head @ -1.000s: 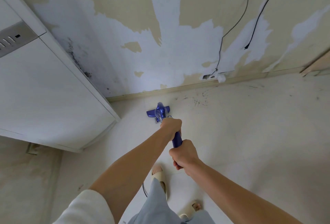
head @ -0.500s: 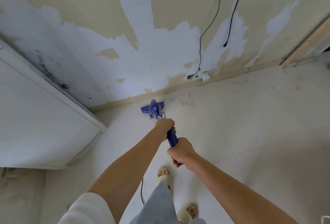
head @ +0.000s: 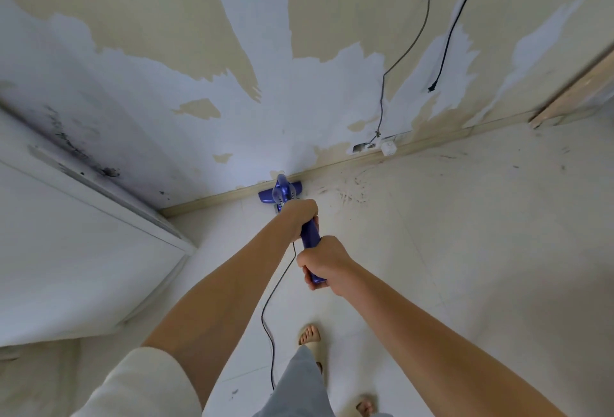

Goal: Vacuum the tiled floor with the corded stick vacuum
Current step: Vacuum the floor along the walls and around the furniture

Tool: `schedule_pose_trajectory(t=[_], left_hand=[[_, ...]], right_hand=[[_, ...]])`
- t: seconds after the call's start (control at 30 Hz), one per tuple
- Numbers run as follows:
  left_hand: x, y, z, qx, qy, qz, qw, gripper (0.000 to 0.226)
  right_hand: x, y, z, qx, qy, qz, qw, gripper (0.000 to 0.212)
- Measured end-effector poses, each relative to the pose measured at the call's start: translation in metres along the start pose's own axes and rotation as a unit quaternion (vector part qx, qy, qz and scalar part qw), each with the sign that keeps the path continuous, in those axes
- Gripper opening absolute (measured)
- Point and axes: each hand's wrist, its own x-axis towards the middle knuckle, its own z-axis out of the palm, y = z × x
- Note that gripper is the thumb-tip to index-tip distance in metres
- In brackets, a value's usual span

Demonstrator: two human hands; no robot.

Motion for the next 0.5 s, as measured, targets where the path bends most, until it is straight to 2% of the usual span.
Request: schedule_pose_trajectory(t=[0.2, 0.33, 0.5], left_hand=[[-0.017, -0.017, 0.003, 0.044, 0.003, -0.002, 0.999, 0.008], [-0.029, -0.040, 0.009, 0.032, -0.004, 0.004, 0.999, 0.007], [-0.040, -0.036, 0.000, 0.014, -0.028, -0.012, 0.999, 0.008]], right_hand=[[-0.014, 0.019, 0.006, -0.017, 0.001, 0.022, 1.000, 0.019], [-0.032, 0.039, 0.004, -0.023, -0.008, 0.025, 0.999, 0.021], [-0.042, 0.030, 0.002, -0.030, -0.032, 0.012, 0.999, 0.021]])
